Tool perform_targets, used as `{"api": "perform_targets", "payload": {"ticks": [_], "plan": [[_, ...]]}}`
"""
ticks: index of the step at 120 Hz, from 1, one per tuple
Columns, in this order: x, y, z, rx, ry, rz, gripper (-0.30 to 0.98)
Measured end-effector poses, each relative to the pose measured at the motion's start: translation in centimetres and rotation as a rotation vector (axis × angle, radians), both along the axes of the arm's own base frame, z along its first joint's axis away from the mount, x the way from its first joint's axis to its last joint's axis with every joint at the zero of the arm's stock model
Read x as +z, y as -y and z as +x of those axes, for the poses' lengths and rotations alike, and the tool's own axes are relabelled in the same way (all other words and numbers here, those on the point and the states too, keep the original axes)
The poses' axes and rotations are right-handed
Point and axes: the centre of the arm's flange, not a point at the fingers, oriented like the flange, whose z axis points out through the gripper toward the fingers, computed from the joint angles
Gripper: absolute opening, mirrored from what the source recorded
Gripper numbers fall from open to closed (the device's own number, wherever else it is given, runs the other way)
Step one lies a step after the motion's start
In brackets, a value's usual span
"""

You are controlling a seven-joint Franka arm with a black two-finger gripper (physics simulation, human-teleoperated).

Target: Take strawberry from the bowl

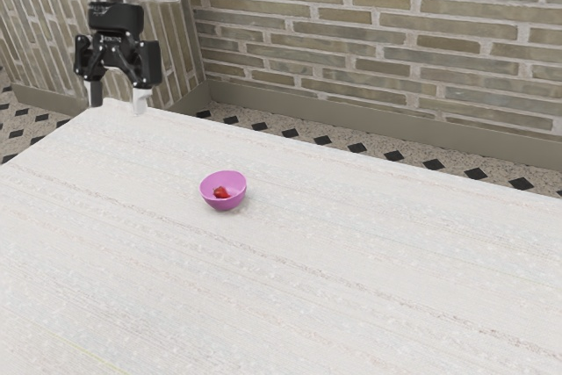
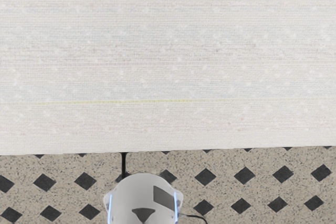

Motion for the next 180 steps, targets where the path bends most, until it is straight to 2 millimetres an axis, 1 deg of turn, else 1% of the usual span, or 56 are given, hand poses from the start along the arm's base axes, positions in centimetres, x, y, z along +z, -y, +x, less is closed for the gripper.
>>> {"api": "perform_targets", "payload": {"ticks": [6, 9, 12, 18, 23, 27, 31, 34, 40, 47, 54, 67, 74, 80, 88, 97, 108, 120, 133, 149, 163, 180], "plan": [[-0.5, -1.9, 1.6, 0.048, 0.068, -0.016, 0.69], [-1.1, -2.9, 2.9, 0.071, 0.092, -0.021, 0.69], [-2.1, -3.8, 5.1, 0.092, 0.115, -0.022, 0.69], [-4.2, -4.7, 10.4, 0.119, 0.172, -0.018, 0.69], [-7.2, -5.8, 14.7, 0.157, 0.199, 0.012, 0.69], [-10.1, -7.3, 17.1, 0.211, 0.202, 0.048, 0.68], [-13.0, -9.3, 18.8, 0.281, 0.195, 0.075, 0.68], [-14.9, -10.1, 19.8, 0.317, 0.193, 0.086, 0.69], [-18.4, -10.3, 21.6, 0.360, 0.192, 0.089, 0.69], [-21.1, -9.8, 22.9, 0.394, 0.199, 0.074, 0.68], [-22.9, -9.5, 23.7, 0.432, 0.204, 0.061, 0.63], [-26.0, -9.3, 24.5, 0.530, 0.202, 0.046, 0.53], [-28.1, -10.0, 24.5, 0.595, 0.186, 0.055, 0.49], [-30.0, -11.2, 24.1, 0.659, 0.169, 0.071, 0.47], [-31.2, -11.6, 24.0, 0.722, 0.179, 0.096, 0.44], [-32.8, -11.3, 24.7, 0.771, 0.208, 0.117, 0.42], [-34.0, -10.8, 25.5, 0.824, 0.247, 0.132, 0.40], [-35.1, -11.8, 25.8, 0.886, 0.269, 0.158, 0.37], [-37.1, -12.8, 25.3, 0.943, 0.253, 0.193, 0.34], [-39.3, -12.9, 25.3, 0.988, 0.239, 0.222, 0.29], [-40.3, -12.6, 25.5, 1.019, 0.235, 0.232, 0.28], [-40.9, -12.5, 25.8, 1.046, 0.234, 0.247, 0.25]]}}
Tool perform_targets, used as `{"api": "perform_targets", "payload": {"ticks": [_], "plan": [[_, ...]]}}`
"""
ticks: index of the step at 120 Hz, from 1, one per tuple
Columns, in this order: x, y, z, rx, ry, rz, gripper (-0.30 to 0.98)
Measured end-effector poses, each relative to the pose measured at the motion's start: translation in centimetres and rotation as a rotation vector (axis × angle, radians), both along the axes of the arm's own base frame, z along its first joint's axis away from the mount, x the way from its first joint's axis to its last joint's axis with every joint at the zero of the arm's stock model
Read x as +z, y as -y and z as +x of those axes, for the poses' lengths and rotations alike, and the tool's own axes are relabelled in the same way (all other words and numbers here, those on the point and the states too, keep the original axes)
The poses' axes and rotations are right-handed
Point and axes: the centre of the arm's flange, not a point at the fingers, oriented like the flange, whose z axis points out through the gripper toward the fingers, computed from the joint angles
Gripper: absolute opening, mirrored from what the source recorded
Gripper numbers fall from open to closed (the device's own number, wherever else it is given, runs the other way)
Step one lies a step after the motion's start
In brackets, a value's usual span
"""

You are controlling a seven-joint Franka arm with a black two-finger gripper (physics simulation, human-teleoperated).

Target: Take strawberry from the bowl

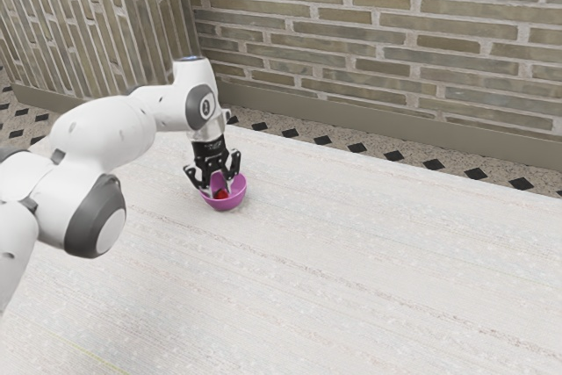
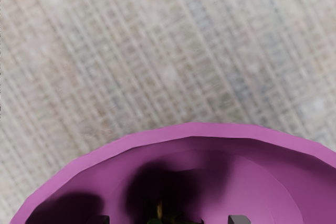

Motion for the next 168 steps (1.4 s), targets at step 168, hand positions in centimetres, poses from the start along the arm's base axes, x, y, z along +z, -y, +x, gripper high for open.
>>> {"api": "perform_targets", "payload": {"ticks": [168], "plan": [[20.1, 21.9, -4.2, -0.312, 0.124, -0.139, 0.51]]}}
